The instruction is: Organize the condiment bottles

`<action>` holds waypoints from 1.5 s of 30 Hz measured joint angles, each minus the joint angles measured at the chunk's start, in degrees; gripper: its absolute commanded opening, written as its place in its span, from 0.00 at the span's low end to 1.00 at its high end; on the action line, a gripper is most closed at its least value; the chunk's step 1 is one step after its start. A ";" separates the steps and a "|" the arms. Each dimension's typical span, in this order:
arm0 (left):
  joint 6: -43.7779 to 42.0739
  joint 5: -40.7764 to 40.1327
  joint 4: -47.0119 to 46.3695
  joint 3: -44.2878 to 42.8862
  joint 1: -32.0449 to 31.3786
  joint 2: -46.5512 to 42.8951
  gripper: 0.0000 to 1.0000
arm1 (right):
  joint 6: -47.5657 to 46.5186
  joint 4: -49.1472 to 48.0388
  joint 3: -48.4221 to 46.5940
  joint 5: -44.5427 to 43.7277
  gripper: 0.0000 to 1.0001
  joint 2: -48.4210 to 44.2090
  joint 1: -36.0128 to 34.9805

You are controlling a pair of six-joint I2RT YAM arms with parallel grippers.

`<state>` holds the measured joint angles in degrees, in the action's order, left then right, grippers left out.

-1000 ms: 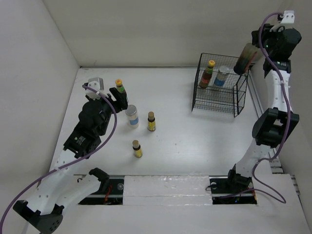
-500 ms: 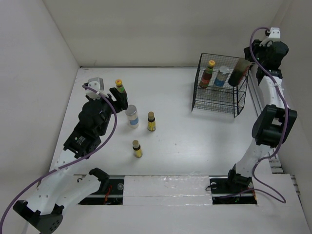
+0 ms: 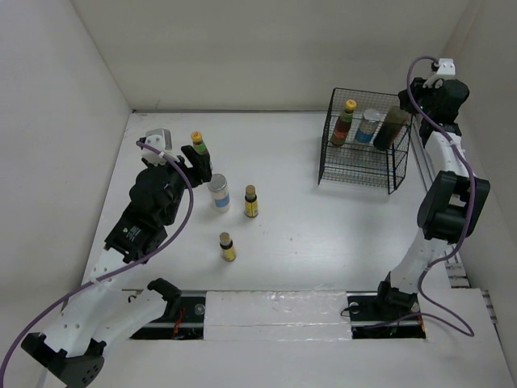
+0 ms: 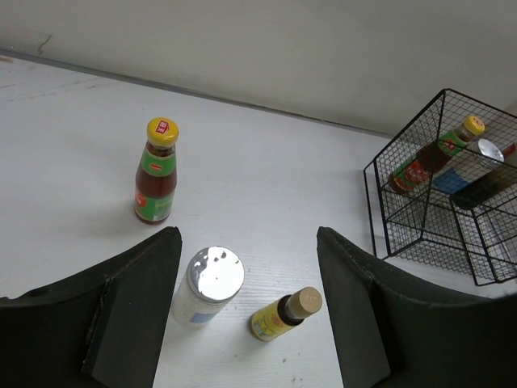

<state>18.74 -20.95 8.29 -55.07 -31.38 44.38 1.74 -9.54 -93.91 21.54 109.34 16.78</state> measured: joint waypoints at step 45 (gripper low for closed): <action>2.69 -8.63 -0.74 1.16 0.00 -9.07 0.68 | -0.96 2.78 -16.52 14.71 0.59 11.72 -45.72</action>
<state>21.43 -29.58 7.55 -53.91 -31.38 35.31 0.78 -6.76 -110.43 36.25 121.05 -28.95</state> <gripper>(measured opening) 0.676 0.512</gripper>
